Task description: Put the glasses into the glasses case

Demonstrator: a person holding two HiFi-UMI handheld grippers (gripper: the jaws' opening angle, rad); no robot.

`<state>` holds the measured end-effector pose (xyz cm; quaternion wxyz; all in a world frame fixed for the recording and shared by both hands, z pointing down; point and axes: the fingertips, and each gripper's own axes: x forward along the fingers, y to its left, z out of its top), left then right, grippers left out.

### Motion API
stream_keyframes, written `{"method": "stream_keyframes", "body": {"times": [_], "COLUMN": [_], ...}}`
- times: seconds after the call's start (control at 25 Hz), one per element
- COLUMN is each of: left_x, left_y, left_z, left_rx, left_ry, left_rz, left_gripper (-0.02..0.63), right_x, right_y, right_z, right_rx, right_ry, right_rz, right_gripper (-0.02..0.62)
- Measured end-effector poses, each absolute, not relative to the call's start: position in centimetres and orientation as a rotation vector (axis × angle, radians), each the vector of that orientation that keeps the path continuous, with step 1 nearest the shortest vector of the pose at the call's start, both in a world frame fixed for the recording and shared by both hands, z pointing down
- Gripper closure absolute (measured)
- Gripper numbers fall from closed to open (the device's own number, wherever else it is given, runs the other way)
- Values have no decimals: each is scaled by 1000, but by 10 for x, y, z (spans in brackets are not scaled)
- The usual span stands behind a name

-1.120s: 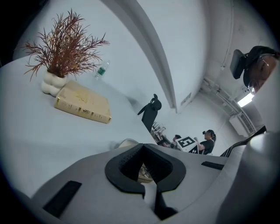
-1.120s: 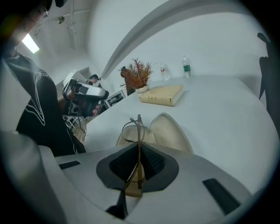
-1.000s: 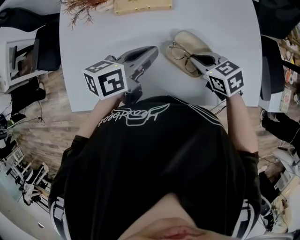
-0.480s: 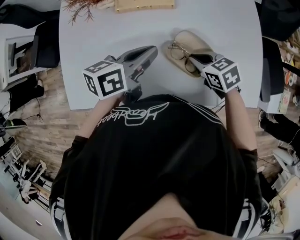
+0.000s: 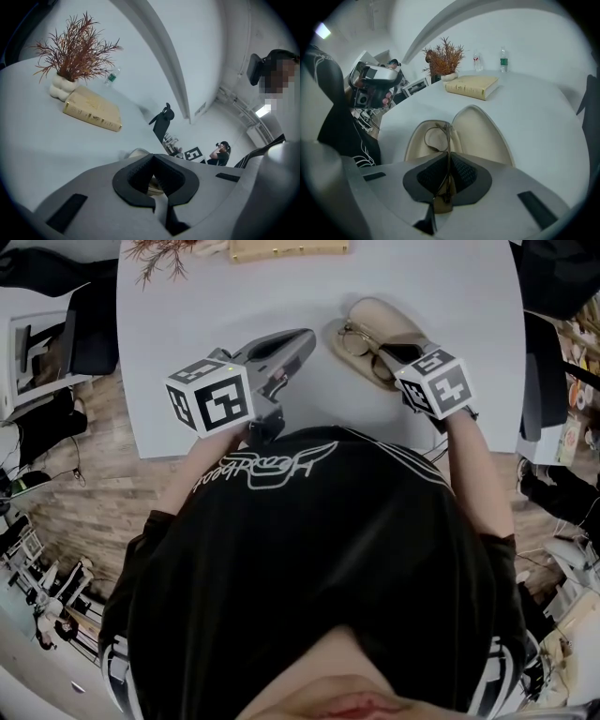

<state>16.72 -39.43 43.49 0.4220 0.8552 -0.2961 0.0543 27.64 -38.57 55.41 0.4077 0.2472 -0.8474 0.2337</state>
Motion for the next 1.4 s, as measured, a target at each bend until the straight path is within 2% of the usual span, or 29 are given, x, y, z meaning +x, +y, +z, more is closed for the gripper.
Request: {"method": "stream_keyframes", "body": {"times": [0.4, 0.52, 0.64, 1.08, 1.4], "left_x": [157, 154, 153, 125, 86], "left_y": [-386, -383, -377, -330, -265], "left_z": [427, 426, 421, 387, 349], "left_rx": [2150, 2154, 2164, 2242, 2347], "left_ry": [-749, -744, -731, -665, -594], "left_rz": [125, 121, 120, 104, 92], "left_gripper": [600, 600, 600, 600, 601], "right_x": [279, 282, 286, 289, 234], "right_y": [-384, -385, -384, -360, -276], "right_z": [555, 550, 542, 452, 373], "right_rx": [669, 726, 782, 1217, 1356], "right_ry": [-2119, -2132, -2147, -2278, -2489], "right_rz": [605, 617, 627, 486, 449], "right_gripper": [567, 478, 460, 448, 449]}}
